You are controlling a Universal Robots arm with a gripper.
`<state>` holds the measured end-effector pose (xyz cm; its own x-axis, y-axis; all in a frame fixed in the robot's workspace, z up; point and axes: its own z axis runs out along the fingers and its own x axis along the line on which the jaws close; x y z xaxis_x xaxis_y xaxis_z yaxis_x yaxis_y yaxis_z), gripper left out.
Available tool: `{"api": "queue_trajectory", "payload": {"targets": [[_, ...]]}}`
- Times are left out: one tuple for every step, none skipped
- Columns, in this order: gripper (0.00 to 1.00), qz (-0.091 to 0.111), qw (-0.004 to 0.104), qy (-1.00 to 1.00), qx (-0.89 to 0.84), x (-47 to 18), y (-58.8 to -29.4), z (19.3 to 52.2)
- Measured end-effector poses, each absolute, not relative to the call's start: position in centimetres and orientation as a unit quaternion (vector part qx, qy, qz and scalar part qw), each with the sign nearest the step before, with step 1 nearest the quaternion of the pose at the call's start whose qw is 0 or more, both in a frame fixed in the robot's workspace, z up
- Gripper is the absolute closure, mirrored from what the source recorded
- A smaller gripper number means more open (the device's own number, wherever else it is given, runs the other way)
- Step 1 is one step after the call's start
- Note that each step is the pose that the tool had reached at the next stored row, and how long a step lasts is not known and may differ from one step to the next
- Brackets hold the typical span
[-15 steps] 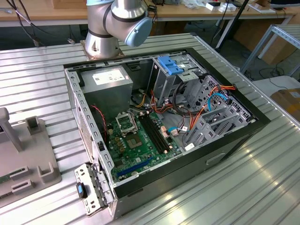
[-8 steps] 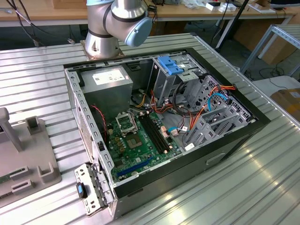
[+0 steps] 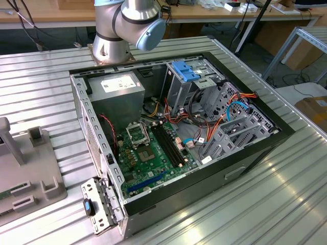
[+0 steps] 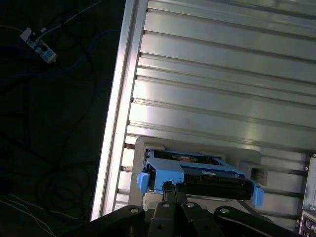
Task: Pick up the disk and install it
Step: 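Pick up the disk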
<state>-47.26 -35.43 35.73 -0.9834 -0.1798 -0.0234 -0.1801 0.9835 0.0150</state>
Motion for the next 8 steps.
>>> {"api": "queue_trajectory", "payload": {"targets": [[0.89,0.008,0.011,0.995,-0.101,-47.26,-35.42,35.72],[0.89,0.007,0.011,0.993,-0.118,-47.26,-35.41,35.72],[0.89,0.006,0.01,0.992,-0.126,-47.26,-35.4,35.71],[0.89,0.006,0.01,0.991,-0.134,-47.26,-35.4,35.71],[0.89,0.006,0.01,0.99,-0.141,-47.26,-35.39,35.71],[0.89,0.005,0.01,0.989,-0.147,-47.26,-35.38,35.71],[0.89,0.005,0.01,0.988,-0.154,-47.26,-35.38,35.71],[0.89,0.004,0.01,0.987,-0.162,-47.26,-35.37,35.71]]}}
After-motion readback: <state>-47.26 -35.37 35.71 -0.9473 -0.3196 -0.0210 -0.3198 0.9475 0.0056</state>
